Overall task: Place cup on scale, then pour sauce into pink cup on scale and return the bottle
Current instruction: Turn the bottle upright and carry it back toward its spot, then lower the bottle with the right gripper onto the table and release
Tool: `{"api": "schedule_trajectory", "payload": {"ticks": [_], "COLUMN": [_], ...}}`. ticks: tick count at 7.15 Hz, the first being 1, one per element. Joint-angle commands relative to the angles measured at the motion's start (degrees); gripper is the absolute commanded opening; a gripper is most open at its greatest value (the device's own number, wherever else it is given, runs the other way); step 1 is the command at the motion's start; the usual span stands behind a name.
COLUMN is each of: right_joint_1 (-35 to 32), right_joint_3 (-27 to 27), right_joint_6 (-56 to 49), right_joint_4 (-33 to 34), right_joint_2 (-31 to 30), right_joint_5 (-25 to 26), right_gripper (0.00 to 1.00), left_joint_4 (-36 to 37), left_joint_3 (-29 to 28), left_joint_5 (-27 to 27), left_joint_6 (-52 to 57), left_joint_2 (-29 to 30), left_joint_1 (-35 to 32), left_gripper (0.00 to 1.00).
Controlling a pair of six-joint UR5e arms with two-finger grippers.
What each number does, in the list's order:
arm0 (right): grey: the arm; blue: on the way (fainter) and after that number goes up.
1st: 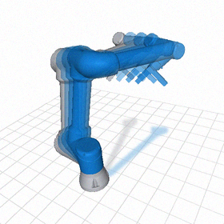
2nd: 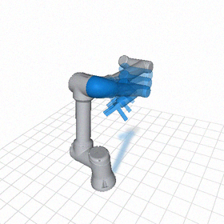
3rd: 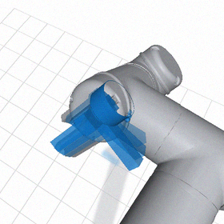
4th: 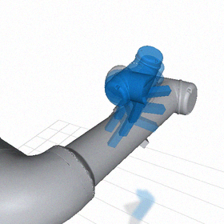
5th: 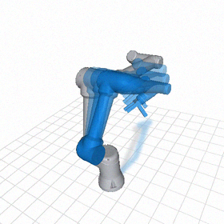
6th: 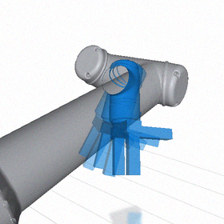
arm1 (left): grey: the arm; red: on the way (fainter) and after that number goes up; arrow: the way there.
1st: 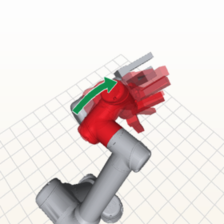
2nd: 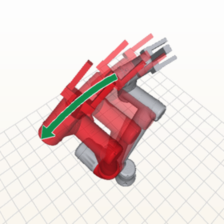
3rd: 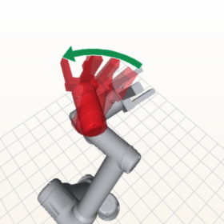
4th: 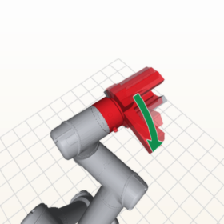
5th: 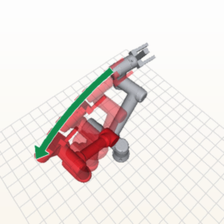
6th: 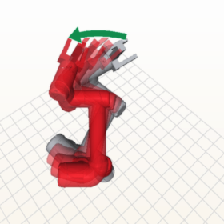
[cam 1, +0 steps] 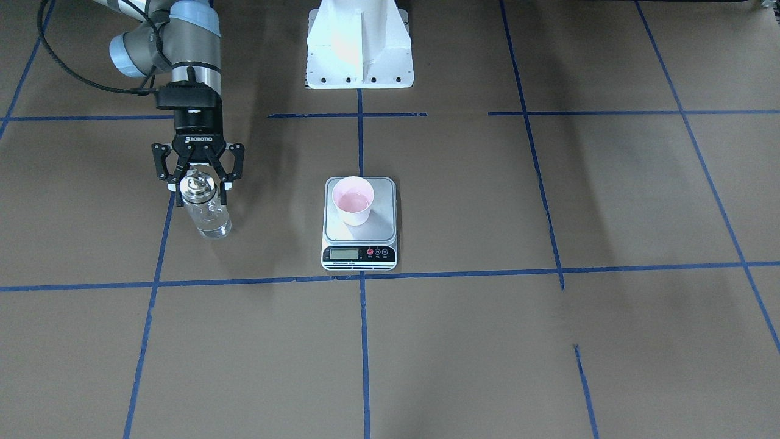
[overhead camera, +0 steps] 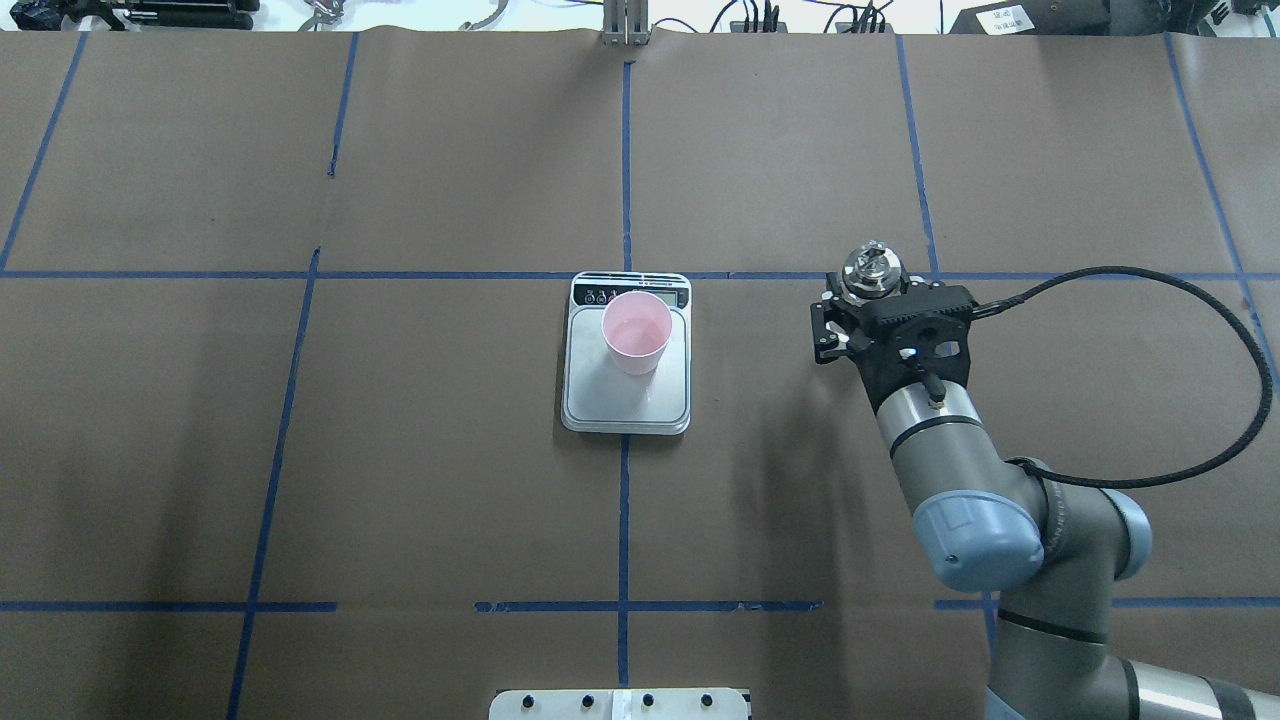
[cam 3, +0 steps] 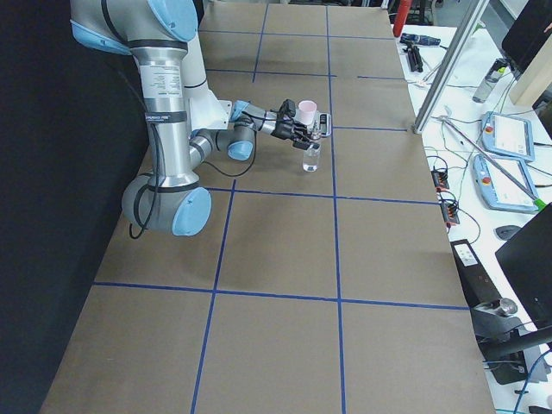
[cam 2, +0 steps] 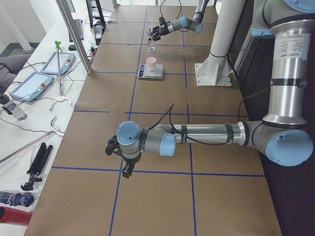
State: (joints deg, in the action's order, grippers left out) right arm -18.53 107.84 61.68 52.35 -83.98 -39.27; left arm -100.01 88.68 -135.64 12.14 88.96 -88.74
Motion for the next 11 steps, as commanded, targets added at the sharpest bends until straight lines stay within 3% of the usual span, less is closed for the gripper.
{"api": "schedule_trajectory", "payload": {"ticks": [1, 11], "right_joint_1": [-0.28, -0.02], "right_joint_3": [0.97, 0.53], "right_joint_6": [6.69, 10.04], "right_joint_4": [-0.23, -0.32], "right_joint_2": [-3.11, -7.51], "right_joint_5": [-0.11, -0.11], "right_gripper": [0.00, 0.00], "left_joint_4": [-0.01, -0.28], "left_joint_3": [0.18, 0.09], "left_joint_5": [-0.06, -0.06], "left_joint_6": [0.07, -0.10], "left_joint_2": [-0.19, 0.60], "left_joint_1": [0.05, 0.23], "left_gripper": [1.00, 1.00]}}
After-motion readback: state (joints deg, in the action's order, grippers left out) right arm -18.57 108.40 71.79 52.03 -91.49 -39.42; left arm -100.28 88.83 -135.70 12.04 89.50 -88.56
